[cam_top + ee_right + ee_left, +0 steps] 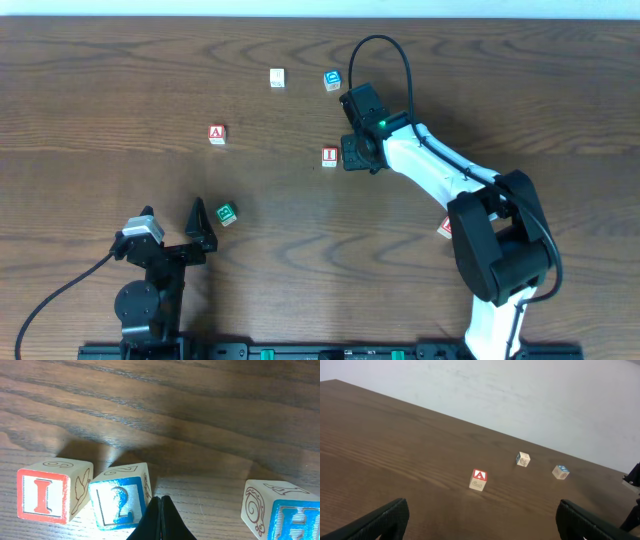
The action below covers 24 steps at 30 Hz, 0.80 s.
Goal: Spell out Ai2
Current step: 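Nudge the blue 2 block against the red I block with closed gripper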
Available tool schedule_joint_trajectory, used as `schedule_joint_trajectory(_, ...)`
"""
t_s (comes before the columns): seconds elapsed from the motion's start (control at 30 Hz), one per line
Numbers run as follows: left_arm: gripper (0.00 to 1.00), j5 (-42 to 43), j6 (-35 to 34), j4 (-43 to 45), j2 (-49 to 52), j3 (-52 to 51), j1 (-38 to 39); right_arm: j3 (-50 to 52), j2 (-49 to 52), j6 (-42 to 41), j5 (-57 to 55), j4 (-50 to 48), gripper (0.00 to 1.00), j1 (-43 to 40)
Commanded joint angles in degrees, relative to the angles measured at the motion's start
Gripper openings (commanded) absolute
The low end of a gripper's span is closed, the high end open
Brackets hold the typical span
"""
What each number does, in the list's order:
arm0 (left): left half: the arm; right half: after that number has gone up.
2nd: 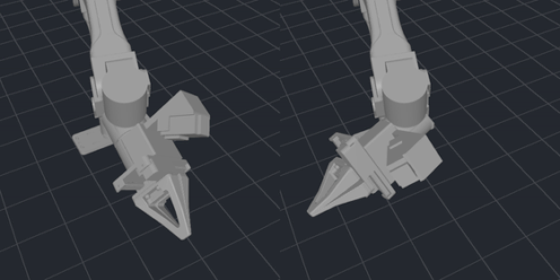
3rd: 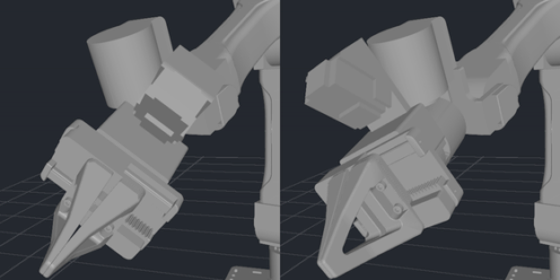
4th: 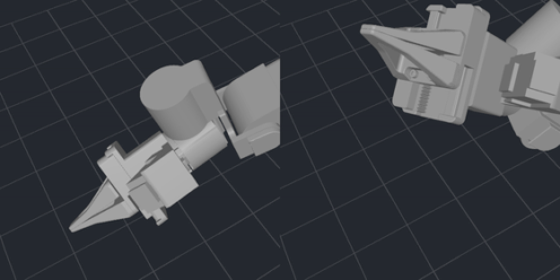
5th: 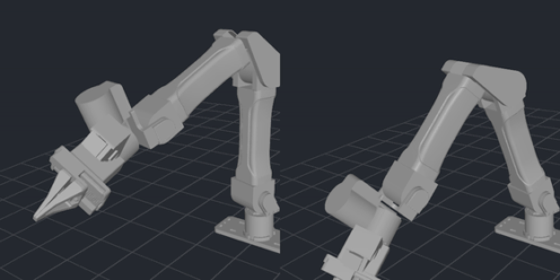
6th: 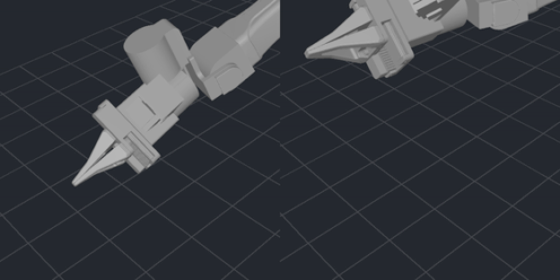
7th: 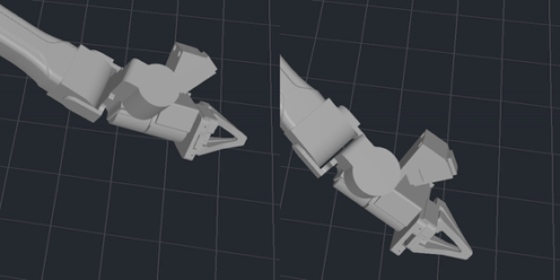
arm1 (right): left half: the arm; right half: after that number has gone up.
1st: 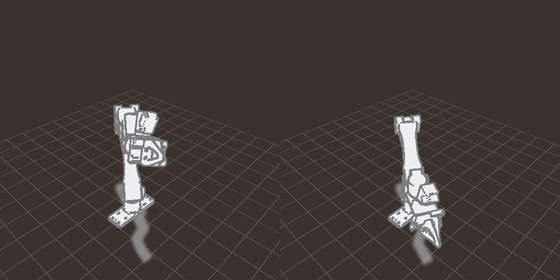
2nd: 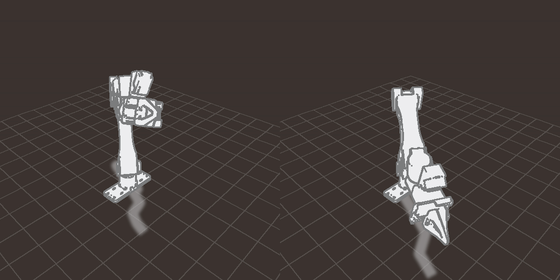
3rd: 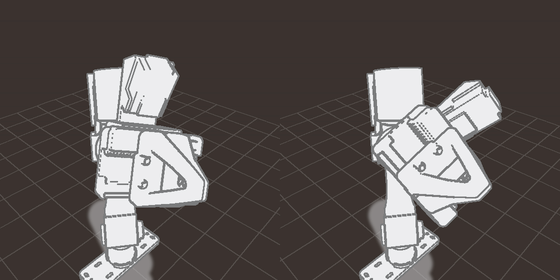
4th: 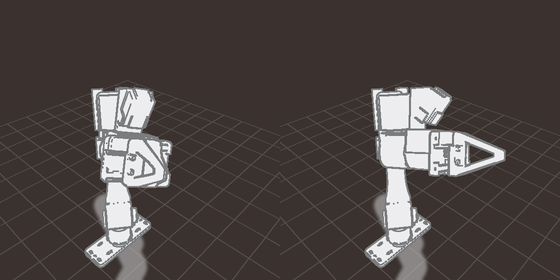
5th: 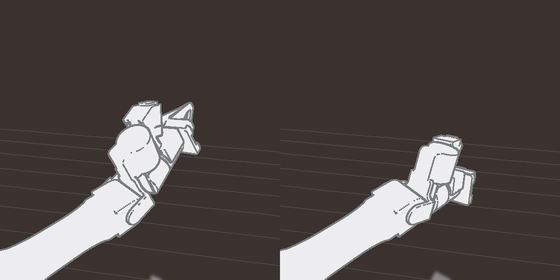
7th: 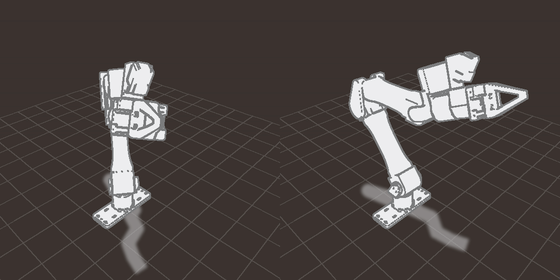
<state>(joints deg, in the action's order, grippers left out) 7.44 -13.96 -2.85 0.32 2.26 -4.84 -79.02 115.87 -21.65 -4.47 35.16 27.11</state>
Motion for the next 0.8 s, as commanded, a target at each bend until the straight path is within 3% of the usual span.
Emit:
schedule_joint_trajectory(0.0,0.95,-0.4,-0.4,-0.8,-0.1,-2.0,-0.3,-0.5,0.5,0.7,0.7,0.0,0.01,0.0)
schedule_joint_trajectory(0.77,0.95,-0.4,-0.4,-0.8,-0.1,-2.0,-0.3,-0.5,0.5,2.0,-1.3,-2.4,0.01,0.0)
